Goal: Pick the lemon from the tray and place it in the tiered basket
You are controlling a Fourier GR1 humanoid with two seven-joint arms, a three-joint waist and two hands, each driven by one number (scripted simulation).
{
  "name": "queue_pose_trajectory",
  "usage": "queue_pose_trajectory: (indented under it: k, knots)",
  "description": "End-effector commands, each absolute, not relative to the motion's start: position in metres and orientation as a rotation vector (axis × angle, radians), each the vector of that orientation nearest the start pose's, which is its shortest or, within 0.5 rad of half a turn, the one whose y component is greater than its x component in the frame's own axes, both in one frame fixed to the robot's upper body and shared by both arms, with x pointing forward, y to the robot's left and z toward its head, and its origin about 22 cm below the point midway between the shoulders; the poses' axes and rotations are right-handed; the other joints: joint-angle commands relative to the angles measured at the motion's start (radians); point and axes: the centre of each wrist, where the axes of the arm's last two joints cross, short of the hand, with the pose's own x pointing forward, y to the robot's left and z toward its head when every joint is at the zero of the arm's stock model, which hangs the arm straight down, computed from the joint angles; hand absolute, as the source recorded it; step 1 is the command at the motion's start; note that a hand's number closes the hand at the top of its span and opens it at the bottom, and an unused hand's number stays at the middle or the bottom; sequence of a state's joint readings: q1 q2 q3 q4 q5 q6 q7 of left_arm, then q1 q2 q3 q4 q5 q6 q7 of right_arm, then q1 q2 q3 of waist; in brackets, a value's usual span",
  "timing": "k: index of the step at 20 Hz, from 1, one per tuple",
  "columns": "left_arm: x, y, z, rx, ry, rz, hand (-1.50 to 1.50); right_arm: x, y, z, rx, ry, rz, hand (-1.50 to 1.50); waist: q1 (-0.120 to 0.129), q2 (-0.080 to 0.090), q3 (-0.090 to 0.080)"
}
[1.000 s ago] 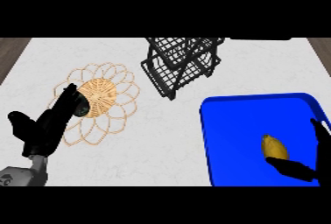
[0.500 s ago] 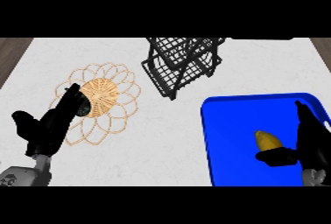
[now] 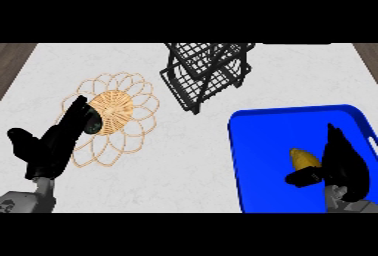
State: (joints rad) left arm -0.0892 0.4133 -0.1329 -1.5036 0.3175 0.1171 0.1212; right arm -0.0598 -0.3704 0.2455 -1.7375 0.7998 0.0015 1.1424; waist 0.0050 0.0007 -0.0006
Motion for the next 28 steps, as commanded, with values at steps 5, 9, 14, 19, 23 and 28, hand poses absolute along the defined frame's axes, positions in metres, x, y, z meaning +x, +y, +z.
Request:
queue_pose_trajectory:
  k: [5,9,14,19,23,28]
  knots:
    - [0.266,0.302,0.049,0.071,-1.416,-0.088,0.0,0.241,-0.235,0.042,-1.198,-0.544,0.381,-1.5,-0.007,-0.001,0.0]
    - [0.268,0.308,0.045,0.058,-1.411,-0.079,0.0,0.249,-0.264,0.039,-1.244,-0.543,0.401,-1.5,-0.007,-0.001,0.0]
    - [0.263,0.292,0.019,0.069,-1.402,-0.088,0.0,0.25,-0.271,0.027,-1.164,-0.473,0.448,-1.5,-0.007,0.0,0.0]
    - [0.271,0.278,0.03,0.073,-1.431,-0.091,0.0,0.256,-0.251,0.025,-1.05,-0.457,0.493,1.5,-0.006,0.0,0.0]
    - [0.253,0.305,0.018,0.077,-1.405,-0.088,0.0,0.248,-0.26,0.034,-1.099,-0.446,0.577,1.5,-0.004,-0.001,0.0]
    - [0.248,0.302,0.039,0.073,-1.415,-0.106,0.0,0.248,-0.276,0.004,-1.189,-0.47,0.607,1.5,0.0,-0.001,0.001]
